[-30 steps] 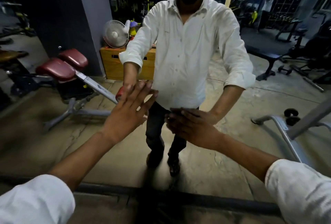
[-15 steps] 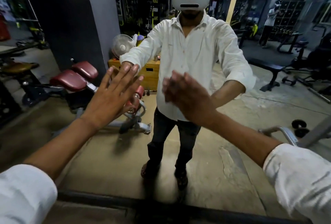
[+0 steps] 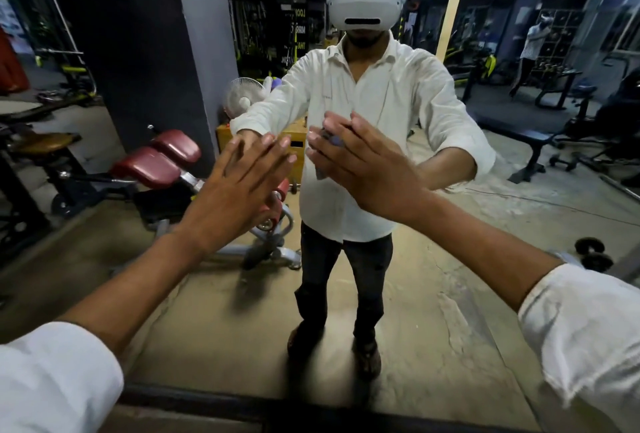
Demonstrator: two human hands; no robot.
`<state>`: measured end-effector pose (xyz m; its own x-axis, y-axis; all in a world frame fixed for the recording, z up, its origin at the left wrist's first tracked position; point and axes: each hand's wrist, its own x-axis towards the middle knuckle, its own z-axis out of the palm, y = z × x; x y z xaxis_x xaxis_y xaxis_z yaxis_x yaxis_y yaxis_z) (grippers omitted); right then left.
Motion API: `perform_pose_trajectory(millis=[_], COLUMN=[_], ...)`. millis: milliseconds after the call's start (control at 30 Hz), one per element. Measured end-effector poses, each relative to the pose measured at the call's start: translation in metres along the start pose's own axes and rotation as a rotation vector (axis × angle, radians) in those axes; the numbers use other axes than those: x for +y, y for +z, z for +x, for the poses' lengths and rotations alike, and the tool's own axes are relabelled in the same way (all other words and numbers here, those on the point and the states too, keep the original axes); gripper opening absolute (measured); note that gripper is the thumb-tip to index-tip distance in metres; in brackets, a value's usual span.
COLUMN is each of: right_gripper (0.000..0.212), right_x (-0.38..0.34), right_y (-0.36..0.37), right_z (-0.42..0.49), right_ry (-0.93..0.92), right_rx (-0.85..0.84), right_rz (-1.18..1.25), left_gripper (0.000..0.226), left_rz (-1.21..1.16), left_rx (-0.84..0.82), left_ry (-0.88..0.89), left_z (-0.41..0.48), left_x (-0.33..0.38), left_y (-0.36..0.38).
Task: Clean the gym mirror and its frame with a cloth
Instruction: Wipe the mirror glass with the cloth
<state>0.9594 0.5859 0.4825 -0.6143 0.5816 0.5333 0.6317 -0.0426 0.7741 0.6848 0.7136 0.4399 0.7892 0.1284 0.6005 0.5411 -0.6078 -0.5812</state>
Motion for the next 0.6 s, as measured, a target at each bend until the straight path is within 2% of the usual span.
perform_pose_trajectory(millis=[67,167,267,333,467,533,567,600], right_gripper=[0.052,0.058,0.056,0.055,0.054,0.049,0.047,0.048], right_x=[0.013,0.031,0.019,-0.001,-0.065,-0.102,-0.117,-0.123], right_y=[-0.009,-0.025,-0.020,-0.009,0.023,0.041,0.049,0.055], right_z=[0.021,0.052,0.064,0.063,0.036,0.007,-0.008,-0.021], right_ry=[0.069,0.320,0.416,0.375,0.126,0.065,0.050,-0.055], right_rx=[0.051,0.139,0.203,0.194,0.015,0.051,0.018,-0.041], right_rz=[-0.022,0.098,0.124,0.141,0.009,0.102,0.169,0.165], left_gripper=[0.083,0.092,0.094,0.092,0.094,0.095,0.094,0.094], left_rz=[-0.024,-0.080,-0.084,-0.070,-0.083,-0.095,-0.073,-0.066], left_rx=[0.017,0.046,0.062,0.079,0.100,0.095,0.096,0.104], left_ry=[0.012,-0.038,-0.039,-0.047,-0.094,-0.098,-0.083,-0.073], left_z=[0.003,0.007,0.004,0.000,-0.011,-0.021,-0.028,-0.037], left_x=[-0.017,-0.039,-0.043,-0.039,-0.029,-0.018,-0.010,-0.002], left_y=[-0.005,-0.009,-0.001,0.007,0.017,0.024,0.028,0.034])
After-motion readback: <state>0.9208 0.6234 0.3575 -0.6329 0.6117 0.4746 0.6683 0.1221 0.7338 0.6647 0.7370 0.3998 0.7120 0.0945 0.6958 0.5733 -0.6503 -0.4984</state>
